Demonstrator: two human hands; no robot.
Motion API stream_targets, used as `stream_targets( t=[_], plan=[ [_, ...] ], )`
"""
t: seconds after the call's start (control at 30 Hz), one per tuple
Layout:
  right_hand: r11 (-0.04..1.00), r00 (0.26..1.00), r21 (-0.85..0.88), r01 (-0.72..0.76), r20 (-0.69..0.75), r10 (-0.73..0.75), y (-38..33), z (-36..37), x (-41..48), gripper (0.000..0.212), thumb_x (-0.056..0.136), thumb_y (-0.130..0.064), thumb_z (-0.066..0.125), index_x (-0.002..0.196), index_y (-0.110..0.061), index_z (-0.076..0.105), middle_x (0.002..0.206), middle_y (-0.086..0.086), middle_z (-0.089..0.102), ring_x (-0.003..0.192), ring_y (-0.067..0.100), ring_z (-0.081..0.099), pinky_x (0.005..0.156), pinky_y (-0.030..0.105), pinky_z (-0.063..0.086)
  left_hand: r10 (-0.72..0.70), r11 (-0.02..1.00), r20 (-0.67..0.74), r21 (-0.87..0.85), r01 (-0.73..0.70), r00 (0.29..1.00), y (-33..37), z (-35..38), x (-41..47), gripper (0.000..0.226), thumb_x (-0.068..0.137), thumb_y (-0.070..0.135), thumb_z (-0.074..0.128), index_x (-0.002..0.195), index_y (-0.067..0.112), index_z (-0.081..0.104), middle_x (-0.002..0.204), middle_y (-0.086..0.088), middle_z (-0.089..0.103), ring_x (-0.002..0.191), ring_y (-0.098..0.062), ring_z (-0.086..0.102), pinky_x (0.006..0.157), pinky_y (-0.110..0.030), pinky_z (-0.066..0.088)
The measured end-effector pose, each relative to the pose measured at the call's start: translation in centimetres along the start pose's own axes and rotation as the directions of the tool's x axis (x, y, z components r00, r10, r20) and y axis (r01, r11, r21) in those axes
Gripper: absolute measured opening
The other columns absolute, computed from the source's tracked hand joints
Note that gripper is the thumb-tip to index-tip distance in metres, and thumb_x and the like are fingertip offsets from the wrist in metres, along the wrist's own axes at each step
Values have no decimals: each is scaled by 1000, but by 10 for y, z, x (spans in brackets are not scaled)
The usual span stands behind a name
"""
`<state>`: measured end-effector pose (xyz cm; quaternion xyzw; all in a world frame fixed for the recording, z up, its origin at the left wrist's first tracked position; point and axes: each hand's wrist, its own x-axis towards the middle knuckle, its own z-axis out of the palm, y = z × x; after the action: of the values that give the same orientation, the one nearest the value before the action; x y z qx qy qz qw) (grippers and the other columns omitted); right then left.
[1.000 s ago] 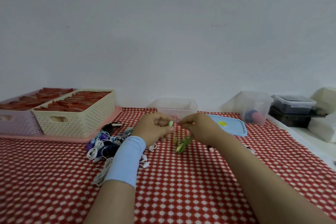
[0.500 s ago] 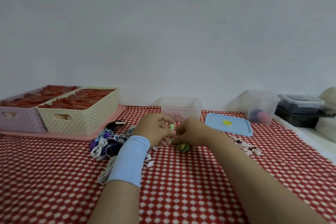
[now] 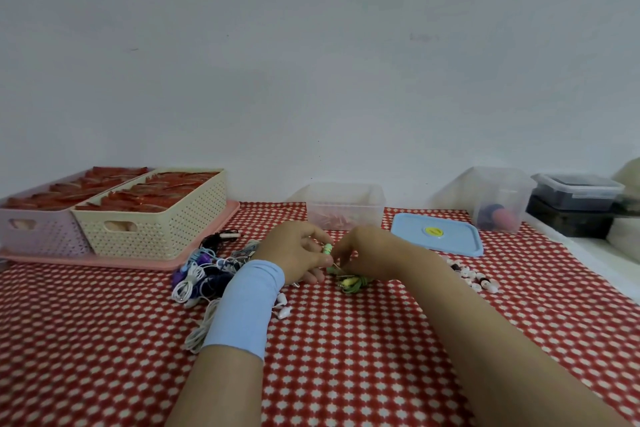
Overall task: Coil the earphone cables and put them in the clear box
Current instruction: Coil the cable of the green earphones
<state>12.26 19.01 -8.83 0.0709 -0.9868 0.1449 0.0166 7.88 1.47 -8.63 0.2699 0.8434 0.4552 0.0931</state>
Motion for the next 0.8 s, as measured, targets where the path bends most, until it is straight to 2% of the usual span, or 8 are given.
stream_targets(
  t=[0.1, 0.27, 0.4, 0.57, 0.67, 0.77, 0.8],
  plan=[
    [999, 1000, 37, 8, -8, -8, 2, 2, -2, 28, 90, -17, 71, 116, -27, 74, 113, -9, 72, 91, 4, 59, 80, 20, 44, -16, 1000, 1, 16, 16, 1000, 0, 1, 1, 25, 82, 4, 75, 105, 13, 70, 76, -7, 75, 66, -22, 74, 67, -33, 62],
    [998, 1000, 60, -23, 4, 23, -2, 2, 1, 24, 91, -16, 71, 112, -27, 77, 109, -8, 75, 90, 5, 64, 79, 19, 47, -47, 998, -6, 31, 47, 999, 2, 0, 0, 23, 82, 7, 77, 104, 10, 69, 73, -7, 74, 66, -21, 74, 66, -31, 62],
    [997, 997, -24, -79, -21, 78, 1, -1, -1, 20, 89, -25, 72, 107, -28, 79, 105, -9, 76, 90, 8, 66, 88, 30, 55, -79, 994, -11, 70, 79, 997, 1, 0, 0, 19, 81, 16, 80, 97, 12, 70, 69, -6, 75, 64, -20, 74, 71, -34, 62],
    [990, 990, -53, -134, -47, 131, 1, 1, -2, 16, 86, -28, 75, 101, -28, 81, 100, -9, 77, 89, 8, 67, 88, 31, 57, -105, 992, 20, 67, 104, 994, 0, 5, 2, 21, 81, 10, 79, 101, 9, 71, 71, -6, 75, 65, -19, 74, 69, -30, 62],
    [988, 988, -22, -153, -33, 152, 1, 3, -4, 23, 89, -30, 73, 110, -26, 77, 109, -6, 75, 93, 9, 66, 89, 30, 56, -92, 994, 16, 66, 91, 996, 0, 6, 2, 24, 84, 9, 76, 107, 10, 70, 75, -8, 75, 66, -19, 74, 71, -32, 62],
    [971, 972, 89, -220, -62, 226, 7, 1, -12, 41, 94, -39, 65, 132, -22, 65, 127, 0, 68, 111, 16, 62, 100, 32, 49, -62, 994, -5, 94, 62, 998, 0, 9, 3, 28, 89, 9, 69, 115, 17, 68, 81, -5, 75, 68, -19, 73, 68, -31, 62],
    [962, 966, 131, -238, -74, 249, 9, -2, -16, 40, 96, -39, 61, 131, -21, 65, 130, 1, 67, 114, 18, 61, 102, 34, 48, -51, 994, -10, 99, 52, 999, 0, 10, 4, 29, 90, 8, 67, 118, 18, 67, 84, -3, 73, 68, -18, 73, 67, -31, 62]
  ],
)
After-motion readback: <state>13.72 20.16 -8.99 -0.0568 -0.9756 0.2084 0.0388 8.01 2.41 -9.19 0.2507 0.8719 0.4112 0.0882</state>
